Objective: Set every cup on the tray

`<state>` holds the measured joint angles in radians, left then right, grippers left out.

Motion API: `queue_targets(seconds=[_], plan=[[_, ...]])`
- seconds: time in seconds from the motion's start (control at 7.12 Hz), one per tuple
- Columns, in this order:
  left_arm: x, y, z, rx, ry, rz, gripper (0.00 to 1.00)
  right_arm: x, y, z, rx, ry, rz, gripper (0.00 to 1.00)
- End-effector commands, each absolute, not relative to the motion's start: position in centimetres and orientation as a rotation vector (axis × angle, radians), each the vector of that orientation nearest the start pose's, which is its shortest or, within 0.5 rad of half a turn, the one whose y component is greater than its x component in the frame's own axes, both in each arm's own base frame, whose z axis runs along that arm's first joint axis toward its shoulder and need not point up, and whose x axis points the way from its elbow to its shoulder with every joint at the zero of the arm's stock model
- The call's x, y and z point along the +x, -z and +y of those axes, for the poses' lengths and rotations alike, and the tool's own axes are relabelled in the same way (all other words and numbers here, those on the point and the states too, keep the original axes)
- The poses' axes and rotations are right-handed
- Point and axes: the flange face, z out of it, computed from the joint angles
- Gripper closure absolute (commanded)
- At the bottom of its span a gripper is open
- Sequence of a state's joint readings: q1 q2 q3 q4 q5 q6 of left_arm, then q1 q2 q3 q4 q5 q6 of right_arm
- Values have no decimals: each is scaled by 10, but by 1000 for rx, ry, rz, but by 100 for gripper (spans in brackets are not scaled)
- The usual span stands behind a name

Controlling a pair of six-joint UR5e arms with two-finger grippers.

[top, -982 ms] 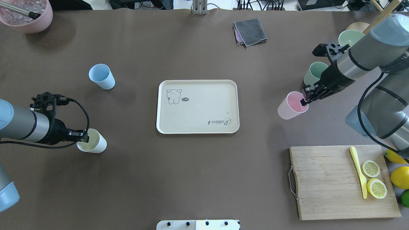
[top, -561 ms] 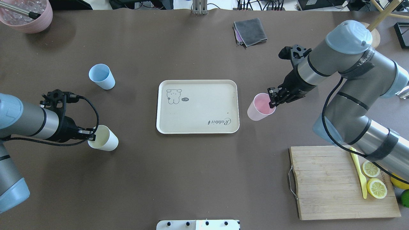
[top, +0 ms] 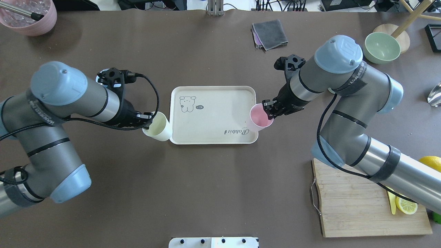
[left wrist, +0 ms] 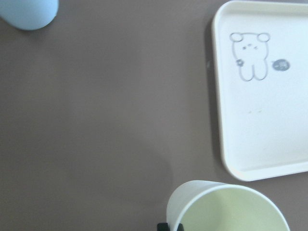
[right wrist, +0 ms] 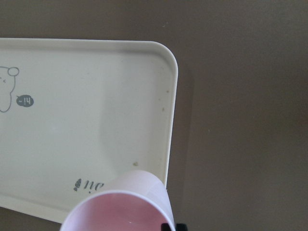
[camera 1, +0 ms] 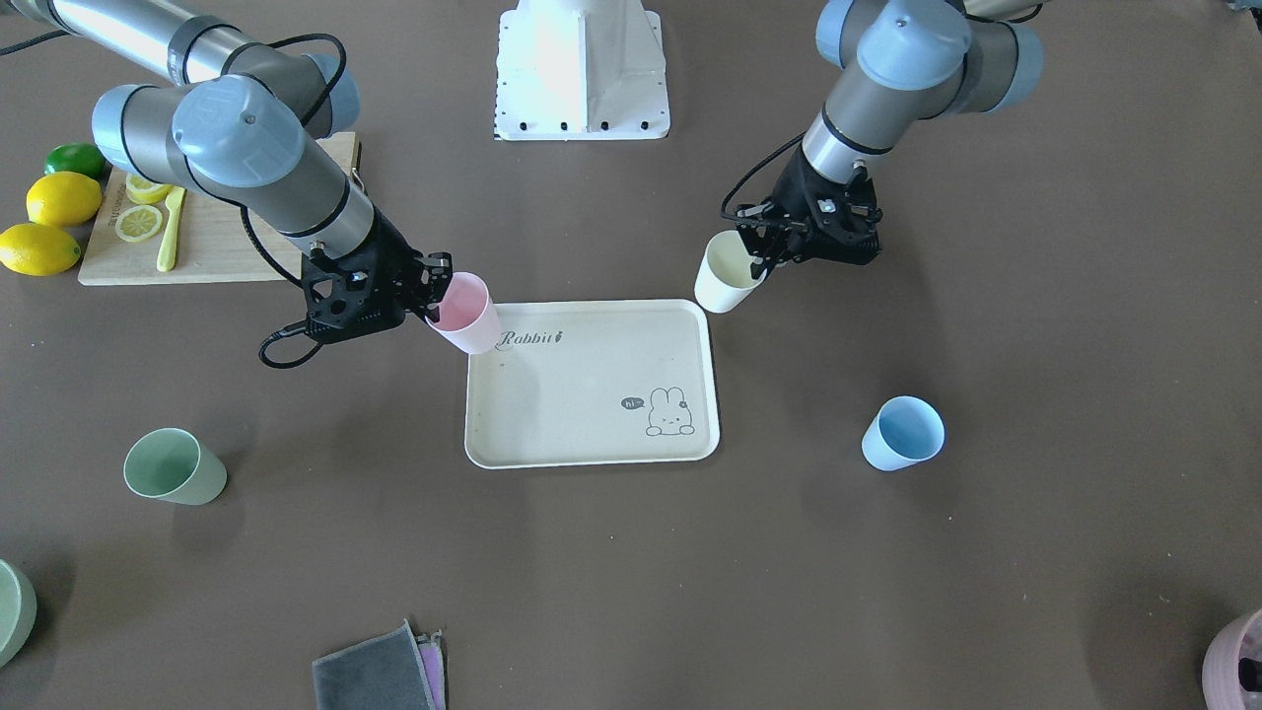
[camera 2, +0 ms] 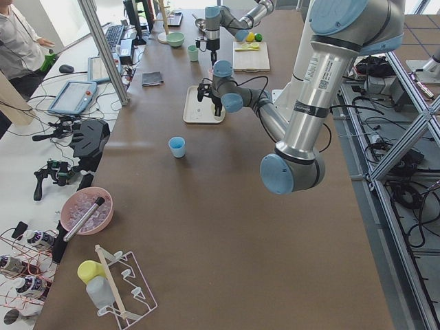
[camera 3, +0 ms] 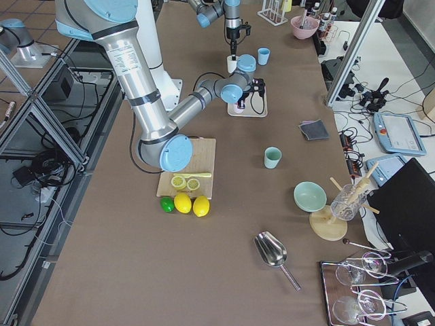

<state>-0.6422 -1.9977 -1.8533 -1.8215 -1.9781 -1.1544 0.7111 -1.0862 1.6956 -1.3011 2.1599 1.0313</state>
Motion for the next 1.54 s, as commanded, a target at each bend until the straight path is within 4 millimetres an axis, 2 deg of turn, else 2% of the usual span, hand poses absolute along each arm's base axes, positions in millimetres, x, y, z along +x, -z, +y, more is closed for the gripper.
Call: queue_targets(seconds=[0.0, 0.14, 0.28, 0.42, 0.56, 0.7, 0.84, 0.98, 1.12, 1.26, 1.4], plan=[[476, -247, -463, 161, 23, 968, 100, -456, -290, -485, 50, 103, -996, 100], [488, -247, -472, 160, 29, 955, 100, -460, -291, -486, 48, 106, -996, 100], [493, -249, -475, 172, 26, 965, 100, -462, -287, -486, 49, 107, -999, 88], [494, -252, -475, 170, 25, 962, 67, -462, -284, -486, 56, 111, -1007, 25], [495, -256, -475, 163, 29, 954, 3, -457, -280, -488, 65, 108, -1014, 1], [491, -251, -474, 170, 19, 963, 2, -439, -280, -501, 64, 87, -1022, 0], [479, -243, -473, 181, 17, 983, 2, -403, -281, -522, 41, 64, -1044, 0], [455, -252, -480, 187, -1, 983, 2, -355, -296, -548, 11, 18, -1065, 0], [424, -274, -486, 232, -39, 955, 2, -316, -328, -569, 33, -24, -1029, 2], [382, -299, -508, 266, -70, 920, 2, -272, -366, -598, 79, -3, -980, 3], [349, -325, -527, 260, -76, 895, 2, -250, -398, -617, 76, 28, -912, 6]])
